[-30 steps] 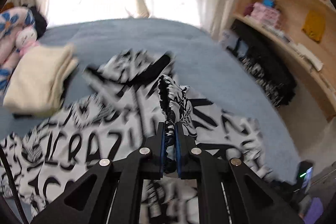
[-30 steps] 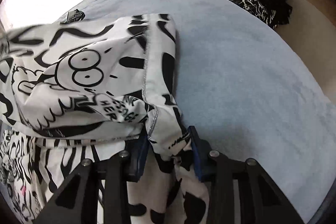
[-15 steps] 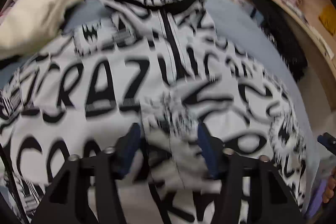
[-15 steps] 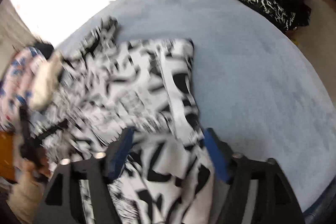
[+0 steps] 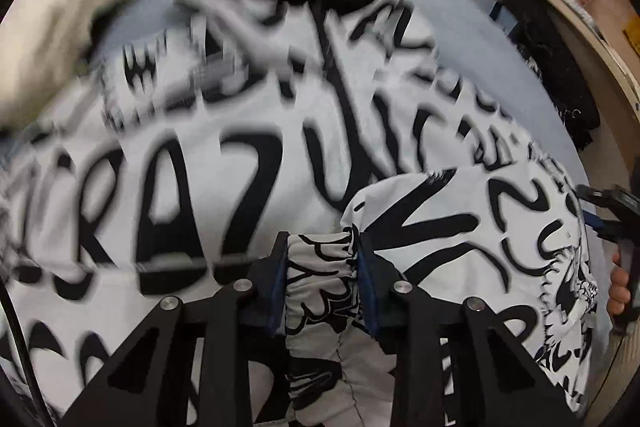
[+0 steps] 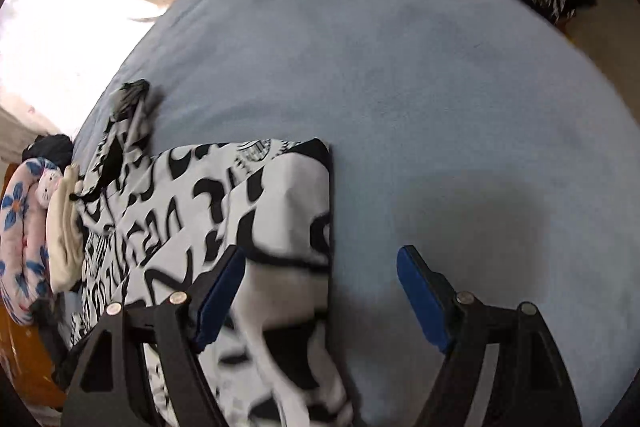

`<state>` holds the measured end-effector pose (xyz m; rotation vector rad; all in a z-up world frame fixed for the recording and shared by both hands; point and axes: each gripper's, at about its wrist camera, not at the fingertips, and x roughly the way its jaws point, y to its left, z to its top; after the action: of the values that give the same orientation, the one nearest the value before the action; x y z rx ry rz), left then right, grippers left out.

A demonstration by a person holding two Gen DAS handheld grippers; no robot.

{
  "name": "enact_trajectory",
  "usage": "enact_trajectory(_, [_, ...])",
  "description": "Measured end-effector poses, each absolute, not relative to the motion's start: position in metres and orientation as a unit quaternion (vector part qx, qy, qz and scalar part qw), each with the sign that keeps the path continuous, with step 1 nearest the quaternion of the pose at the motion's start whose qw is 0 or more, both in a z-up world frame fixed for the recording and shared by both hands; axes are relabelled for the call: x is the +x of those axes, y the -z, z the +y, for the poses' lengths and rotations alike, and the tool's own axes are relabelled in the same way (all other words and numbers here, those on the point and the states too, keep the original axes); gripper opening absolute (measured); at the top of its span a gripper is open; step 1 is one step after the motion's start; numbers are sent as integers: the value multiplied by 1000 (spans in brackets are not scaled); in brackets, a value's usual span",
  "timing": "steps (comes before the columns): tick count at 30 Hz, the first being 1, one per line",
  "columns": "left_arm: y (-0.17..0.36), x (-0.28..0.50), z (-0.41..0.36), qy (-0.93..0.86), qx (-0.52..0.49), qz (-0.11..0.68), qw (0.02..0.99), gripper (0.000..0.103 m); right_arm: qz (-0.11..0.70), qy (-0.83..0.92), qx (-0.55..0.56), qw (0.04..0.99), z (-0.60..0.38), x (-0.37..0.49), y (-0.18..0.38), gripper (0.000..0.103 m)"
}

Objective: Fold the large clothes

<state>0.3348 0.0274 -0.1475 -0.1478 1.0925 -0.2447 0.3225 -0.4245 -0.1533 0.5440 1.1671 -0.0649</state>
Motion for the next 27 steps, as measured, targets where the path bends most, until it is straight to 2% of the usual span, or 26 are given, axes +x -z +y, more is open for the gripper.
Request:
enact_trajectory(2, [120, 329, 32, 118, -84, 470, 871, 29, 555, 27, 244, 795, -416, 333, 162, 63])
enact_trajectory(4, [101, 326, 39, 119, -97, 435, 887, 29, 565, 11, 217, 796, -400, 344, 164, 17])
enact_trajectory(7, [96, 324, 42, 92, -80, 411, 904, 29, 529, 24, 129, 838, -372, 350, 141, 8])
enact_trajectory(9, [113, 327, 42, 74, -64, 423, 901, 29, 511, 55, 72, 855, -361, 357, 142, 8])
enact_trajectory(11, [148, 335, 42, 64, -65, 470, 878, 29, 540, 90, 29, 836, -358, 366, 163, 8])
enact_trajectory(14, [173, 330, 41, 47, -47, 495, 866, 29, 549, 96, 49, 829, -362, 363, 158, 10])
enact_trajectory(15, [172, 328, 39, 45, -38, 491, 869, 30, 548, 90, 63, 829, -365, 358, 150, 13])
enact_trajectory(20, [141, 307, 40, 32, -16, 491, 871, 33, 502, 52, 69, 861, -353, 303, 95, 16])
enact_trajectory(21, [132, 299, 42, 24, -11, 482, 876, 34, 498, 45, 68, 863, -347, 288, 87, 22])
enact_trajectory(22, [123, 289, 44, 20, -11, 471, 882, 37, 496, 39, 68, 865, -338, 273, 81, 30])
enact_trajectory(23, [113, 278, 44, 24, -20, 460, 887, 41, 495, 34, 68, 865, -330, 258, 78, 35])
enact_trajectory(24, [105, 268, 45, 34, -33, 451, 891, 50, 496, 23, 65, 866, -316, 245, 77, 40])
enact_trajectory(25, [99, 258, 43, 49, -53, 442, 894, 55, 498, 9, 63, 865, -300, 234, 78, 40])
enact_trajectory(27, [95, 246, 35, 67, -80, 436, 894, 55, 504, -30, 65, 860, -263, 221, 84, 40])
